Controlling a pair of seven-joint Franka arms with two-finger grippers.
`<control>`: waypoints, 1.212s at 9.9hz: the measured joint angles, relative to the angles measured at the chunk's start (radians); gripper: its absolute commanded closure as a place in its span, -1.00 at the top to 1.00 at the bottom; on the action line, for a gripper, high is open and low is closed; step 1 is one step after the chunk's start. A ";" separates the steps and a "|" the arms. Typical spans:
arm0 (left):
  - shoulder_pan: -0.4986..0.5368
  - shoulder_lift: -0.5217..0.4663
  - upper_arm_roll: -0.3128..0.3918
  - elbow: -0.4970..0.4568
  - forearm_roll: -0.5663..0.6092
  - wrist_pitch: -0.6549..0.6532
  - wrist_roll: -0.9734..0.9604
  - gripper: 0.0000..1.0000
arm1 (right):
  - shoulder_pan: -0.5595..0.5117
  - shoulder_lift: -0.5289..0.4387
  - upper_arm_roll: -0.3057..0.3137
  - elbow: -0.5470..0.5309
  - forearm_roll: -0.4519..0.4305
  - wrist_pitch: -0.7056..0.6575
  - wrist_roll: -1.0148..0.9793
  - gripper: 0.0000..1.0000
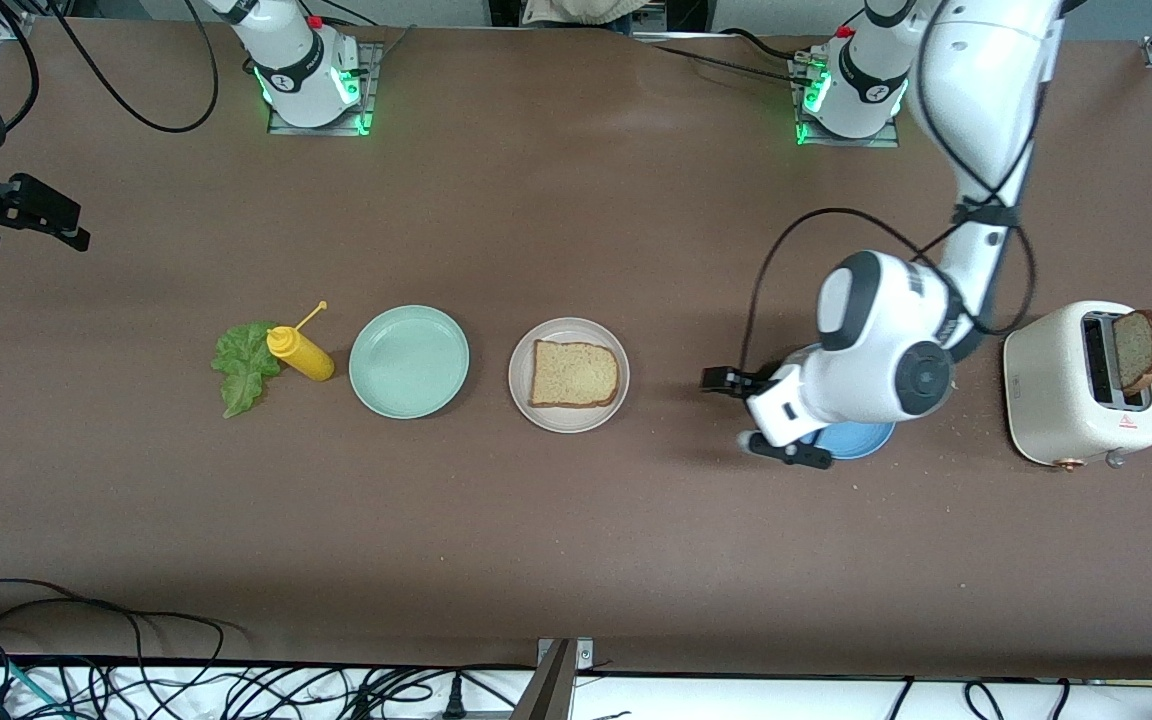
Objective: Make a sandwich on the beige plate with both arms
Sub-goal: 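Open the left gripper and draw it back toward its base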
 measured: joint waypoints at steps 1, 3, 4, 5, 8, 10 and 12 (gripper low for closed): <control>0.025 -0.016 0.015 0.000 0.062 -0.041 0.000 1.00 | 0.000 0.000 0.000 0.000 0.000 0.000 0.000 1.00; 0.044 -0.041 0.057 0.000 0.198 -0.102 0.000 1.00 | 0.000 0.000 0.000 0.000 0.000 0.000 0.000 1.00; 0.044 -0.053 0.075 0.001 0.260 -0.124 0.000 1.00 | 0.000 0.000 0.000 0.000 0.000 0.000 0.000 1.00; 0.043 -0.068 0.090 0.002 0.312 -0.137 0.000 1.00 | 0.000 0.000 0.000 0.000 0.000 0.000 0.000 1.00; 0.044 -0.118 0.134 0.041 0.357 -0.209 0.000 1.00 | 0.000 0.000 0.000 0.000 0.000 0.000 0.000 1.00; 0.045 -0.134 0.147 0.134 0.358 -0.350 0.000 1.00 | 0.000 0.000 0.000 0.000 0.000 0.000 0.000 1.00; 0.068 -0.154 0.150 0.194 0.369 -0.440 -0.004 1.00 | 0.000 0.000 0.000 0.000 0.000 0.000 0.000 1.00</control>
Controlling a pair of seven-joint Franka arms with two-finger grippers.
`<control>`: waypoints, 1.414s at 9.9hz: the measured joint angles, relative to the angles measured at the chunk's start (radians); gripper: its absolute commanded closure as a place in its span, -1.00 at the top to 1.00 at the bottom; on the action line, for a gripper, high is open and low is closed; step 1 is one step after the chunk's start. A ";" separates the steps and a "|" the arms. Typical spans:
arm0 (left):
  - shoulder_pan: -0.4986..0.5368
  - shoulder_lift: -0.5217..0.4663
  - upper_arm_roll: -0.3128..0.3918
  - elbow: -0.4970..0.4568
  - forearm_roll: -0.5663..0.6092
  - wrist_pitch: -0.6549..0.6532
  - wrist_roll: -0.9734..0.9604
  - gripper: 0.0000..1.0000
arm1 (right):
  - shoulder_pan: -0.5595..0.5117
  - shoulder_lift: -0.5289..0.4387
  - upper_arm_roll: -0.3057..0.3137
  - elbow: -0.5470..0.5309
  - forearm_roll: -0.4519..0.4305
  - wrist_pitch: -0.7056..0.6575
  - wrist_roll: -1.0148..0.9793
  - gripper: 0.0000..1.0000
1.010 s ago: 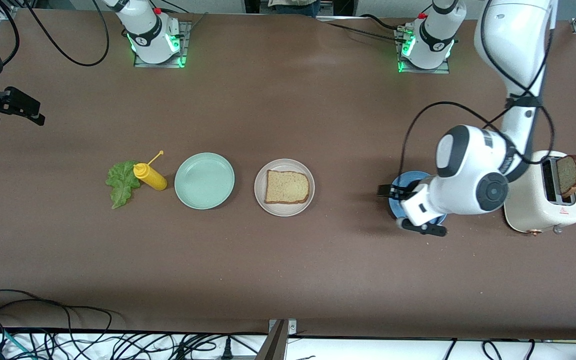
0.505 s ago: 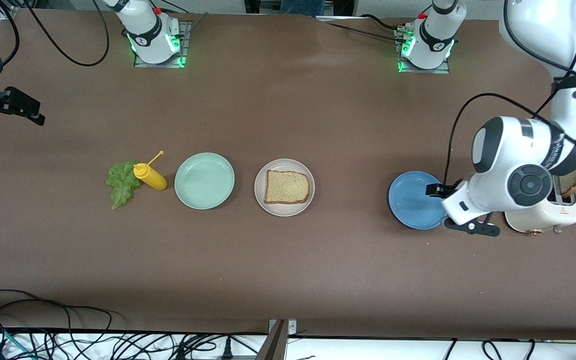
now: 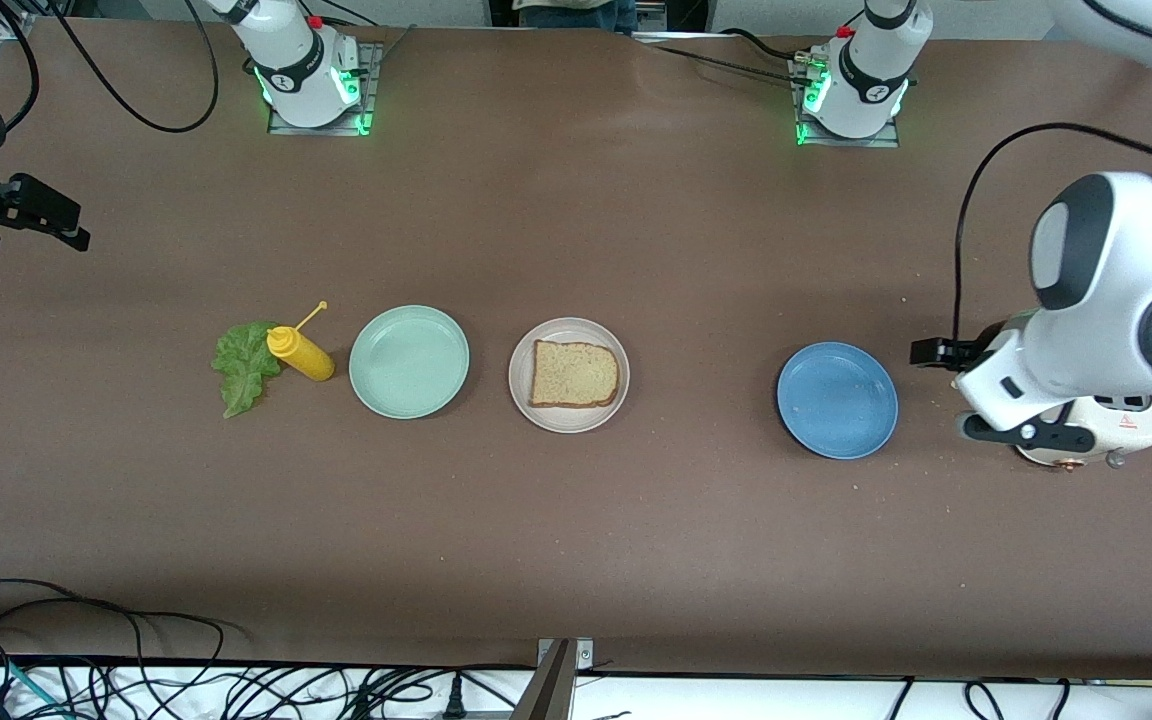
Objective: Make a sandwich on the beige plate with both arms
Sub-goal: 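Open the left gripper and draw it back toward its base, then reach the right gripper to the lettuce leaf and grasp it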
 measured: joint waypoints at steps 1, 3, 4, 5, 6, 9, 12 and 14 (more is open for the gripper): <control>0.017 -0.016 -0.001 0.009 0.000 -0.045 0.000 1.00 | 0.000 0.000 0.000 0.000 0.000 0.000 0.000 1.00; 0.028 -0.048 -0.003 0.030 0.003 -0.107 0.000 1.00 | 0.000 0.000 0.000 0.000 0.000 0.000 0.000 1.00; 0.028 -0.081 -0.006 0.033 0.004 -0.120 0.000 1.00 | 0.000 0.000 0.000 0.000 0.000 0.000 0.000 1.00; 0.031 -0.123 -0.012 0.026 0.004 -0.136 0.000 1.00 | 0.000 0.000 0.000 0.000 0.000 0.000 0.000 1.00; 0.039 -0.172 -0.016 0.004 0.004 -0.145 0.000 1.00 | 0.000 0.000 0.000 0.000 0.000 0.000 0.000 1.00; 0.055 -0.325 -0.027 -0.087 0.004 -0.153 0.000 1.00 | 0.000 0.000 0.000 0.000 0.000 0.000 0.000 1.00; 0.057 -0.388 -0.031 -0.122 0.002 -0.169 0.000 1.00 | 0.000 0.008 -0.001 -0.003 0.000 -0.006 0.000 1.00; 0.059 -0.391 -0.033 -0.151 0.002 -0.152 0.000 1.00 | -0.002 0.063 -0.006 -0.019 -0.003 -0.014 0.000 1.00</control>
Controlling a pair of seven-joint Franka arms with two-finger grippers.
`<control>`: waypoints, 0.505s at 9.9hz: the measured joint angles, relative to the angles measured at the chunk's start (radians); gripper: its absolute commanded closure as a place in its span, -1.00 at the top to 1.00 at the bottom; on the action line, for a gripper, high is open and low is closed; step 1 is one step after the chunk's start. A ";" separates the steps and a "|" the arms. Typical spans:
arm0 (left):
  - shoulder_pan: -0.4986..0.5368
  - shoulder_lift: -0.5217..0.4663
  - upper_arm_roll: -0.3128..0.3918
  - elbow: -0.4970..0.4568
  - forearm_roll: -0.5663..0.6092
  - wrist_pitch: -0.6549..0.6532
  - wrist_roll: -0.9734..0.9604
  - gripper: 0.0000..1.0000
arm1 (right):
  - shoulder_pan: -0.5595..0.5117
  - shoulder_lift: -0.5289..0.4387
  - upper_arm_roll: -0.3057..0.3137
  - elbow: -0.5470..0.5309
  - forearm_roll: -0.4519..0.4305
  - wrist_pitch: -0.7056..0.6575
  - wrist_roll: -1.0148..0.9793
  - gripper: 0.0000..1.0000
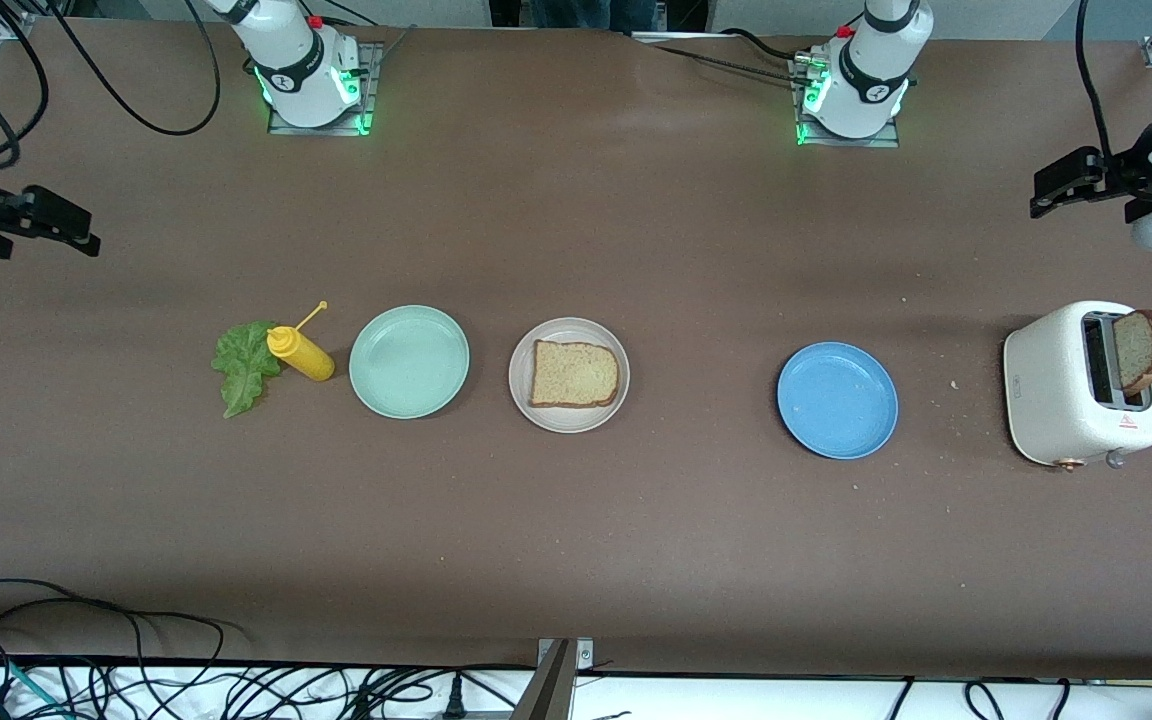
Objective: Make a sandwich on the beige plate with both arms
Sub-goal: 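Reach the right gripper to the lettuce leaf and grasp it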
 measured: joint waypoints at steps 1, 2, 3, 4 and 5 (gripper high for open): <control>0.006 -0.001 0.000 -0.023 0.000 0.035 0.000 1.00 | -0.006 0.044 -0.006 -0.006 -0.001 0.005 -0.001 1.00; 0.012 -0.001 -0.001 -0.039 0.000 0.056 0.000 1.00 | -0.012 0.085 -0.009 -0.010 -0.001 0.027 -0.002 1.00; 0.015 -0.001 -0.001 -0.046 0.000 0.060 0.000 1.00 | -0.014 0.120 -0.010 -0.021 -0.003 0.074 -0.002 1.00; 0.016 -0.001 -0.002 -0.046 0.000 0.060 0.000 1.00 | -0.014 0.149 -0.010 -0.044 -0.011 0.133 -0.002 1.00; 0.016 0.000 -0.002 -0.047 0.000 0.061 0.000 1.00 | -0.014 0.176 -0.010 -0.079 -0.019 0.202 -0.002 1.00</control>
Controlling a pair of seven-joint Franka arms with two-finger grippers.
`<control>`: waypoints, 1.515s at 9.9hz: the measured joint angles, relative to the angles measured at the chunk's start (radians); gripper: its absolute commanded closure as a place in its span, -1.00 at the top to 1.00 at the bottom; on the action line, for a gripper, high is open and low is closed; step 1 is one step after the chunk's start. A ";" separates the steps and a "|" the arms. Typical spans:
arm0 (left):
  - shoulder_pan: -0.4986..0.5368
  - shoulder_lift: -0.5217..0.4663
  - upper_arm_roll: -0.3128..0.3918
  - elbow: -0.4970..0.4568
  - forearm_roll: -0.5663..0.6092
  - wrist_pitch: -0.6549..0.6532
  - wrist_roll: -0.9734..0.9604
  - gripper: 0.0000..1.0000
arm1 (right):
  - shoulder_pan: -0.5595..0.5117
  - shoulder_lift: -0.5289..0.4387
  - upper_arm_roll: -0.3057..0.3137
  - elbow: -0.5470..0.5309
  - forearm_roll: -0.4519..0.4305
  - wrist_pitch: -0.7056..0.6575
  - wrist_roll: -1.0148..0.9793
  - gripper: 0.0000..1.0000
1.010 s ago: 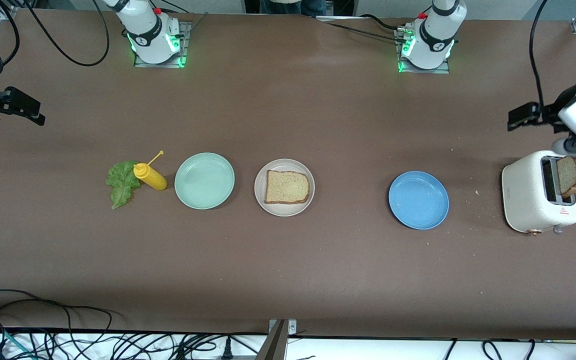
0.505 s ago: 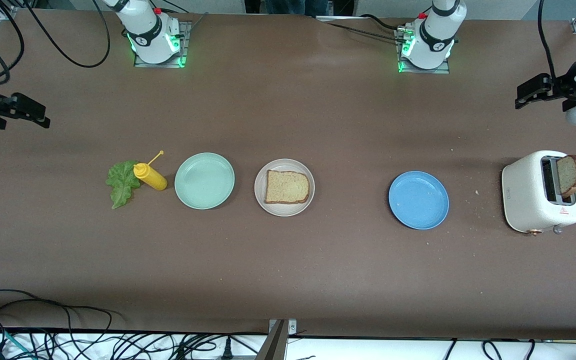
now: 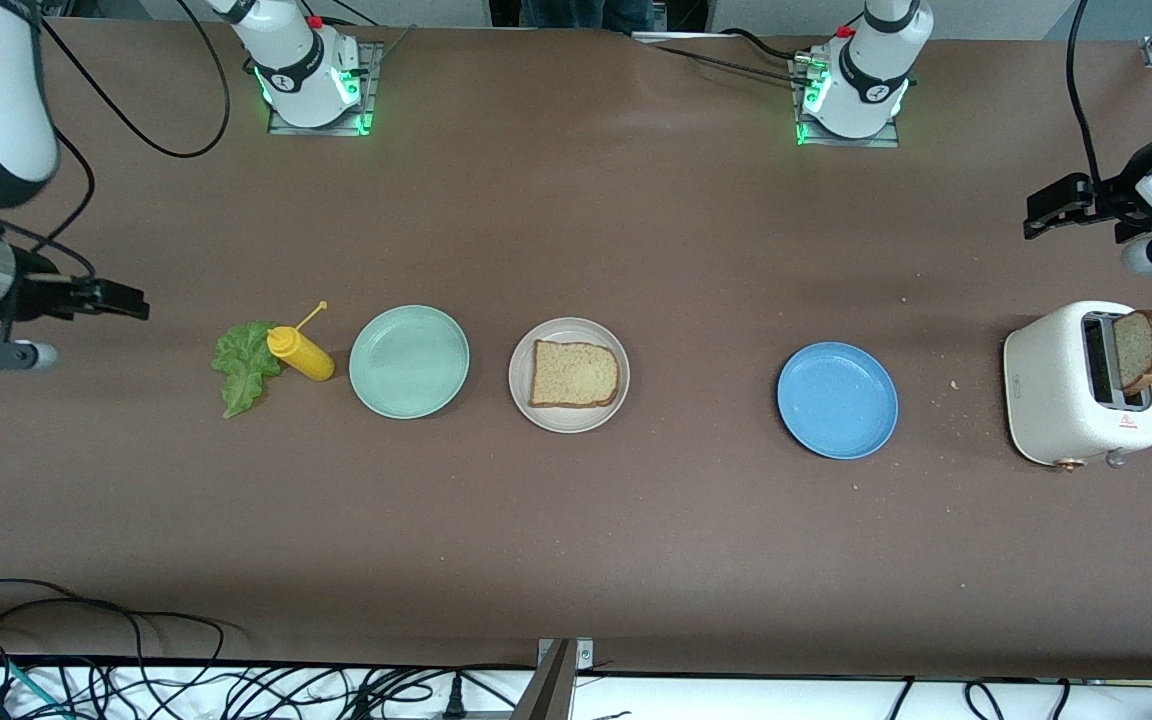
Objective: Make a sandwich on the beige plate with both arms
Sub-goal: 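Reach the right gripper to the lettuce leaf and grasp it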
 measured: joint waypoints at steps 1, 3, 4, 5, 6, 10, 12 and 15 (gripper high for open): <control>0.003 0.001 0.000 0.000 0.000 0.001 0.000 1.00 | 0.000 0.031 0.000 -0.037 -0.002 0.072 0.000 1.00; 0.010 0.002 0.001 0.000 0.000 0.002 0.000 1.00 | -0.001 0.125 -0.002 -0.086 -0.003 0.214 0.000 1.00; 0.010 0.002 0.001 0.000 -0.001 0.002 0.000 1.00 | -0.001 0.183 -0.003 -0.093 -0.003 0.271 0.000 1.00; 0.010 0.003 0.000 0.000 -0.001 0.002 0.000 1.00 | -0.001 0.234 -0.004 -0.094 -0.003 0.312 0.000 1.00; 0.010 0.004 -0.001 0.000 -0.001 0.002 0.000 1.00 | -0.001 0.279 -0.004 -0.094 -0.003 0.350 0.001 1.00; 0.010 0.014 -0.002 0.000 -0.001 0.003 0.000 1.00 | -0.001 0.359 -0.004 -0.093 -0.003 0.423 0.003 0.79; 0.010 0.017 -0.002 0.000 -0.001 0.004 0.000 1.00 | -0.001 0.365 -0.004 -0.093 -0.003 0.421 0.003 0.11; 0.010 0.022 -0.003 0.000 -0.001 0.006 0.000 1.00 | -0.001 0.385 -0.004 -0.093 -0.003 0.413 0.002 -0.65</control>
